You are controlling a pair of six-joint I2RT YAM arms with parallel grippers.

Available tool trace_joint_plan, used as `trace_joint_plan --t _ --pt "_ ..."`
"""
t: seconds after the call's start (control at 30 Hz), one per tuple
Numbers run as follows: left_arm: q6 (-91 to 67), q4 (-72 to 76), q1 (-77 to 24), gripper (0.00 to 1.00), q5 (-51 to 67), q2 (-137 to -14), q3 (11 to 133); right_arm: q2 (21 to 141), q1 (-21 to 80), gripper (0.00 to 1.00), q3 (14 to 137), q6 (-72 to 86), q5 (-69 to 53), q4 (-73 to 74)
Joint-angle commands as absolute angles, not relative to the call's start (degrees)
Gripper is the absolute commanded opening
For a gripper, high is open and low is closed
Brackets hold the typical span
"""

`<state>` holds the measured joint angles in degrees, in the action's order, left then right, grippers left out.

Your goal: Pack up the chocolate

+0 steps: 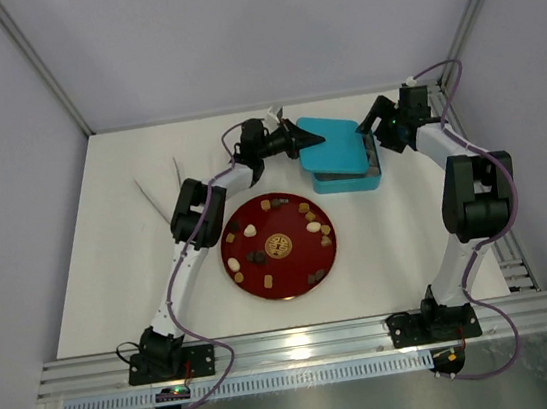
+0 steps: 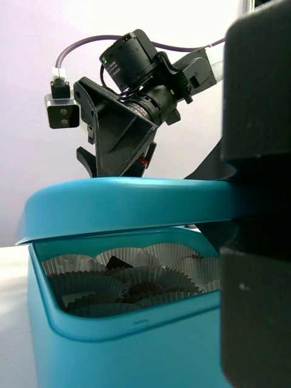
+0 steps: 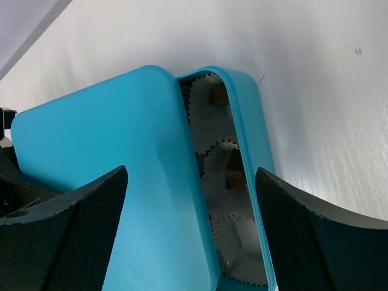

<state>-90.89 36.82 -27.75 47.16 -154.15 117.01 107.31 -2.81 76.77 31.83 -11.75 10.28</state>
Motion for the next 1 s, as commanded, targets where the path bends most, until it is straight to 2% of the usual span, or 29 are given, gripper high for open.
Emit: trace_joint_plan --t 0.0,0.17,0.57,0.97 --pt "-90.62 38.15 -27.95 0.06 48.78 -154.33 119.27 107.49 -2.81 0.86 77.17 32.25 -12.57 6.77" --pt "-90.27 38.14 -28.04 0.1 49.22 -154.51 119.18 108.02 -2.81 0.86 76.9 32.52 -12.74 6.24" --pt "-88.33 37.09 -28.04 0.3 49.22 -152.67 116.28 108.28 -2.81 0.86 76.55 32.7 -13.01 5.89" --pt "-85.26 34.02 -27.69 0.36 48.43 -149.68 112.15 108.11 -2.81 0.85 76.11 32.7 -13.27 5.98"
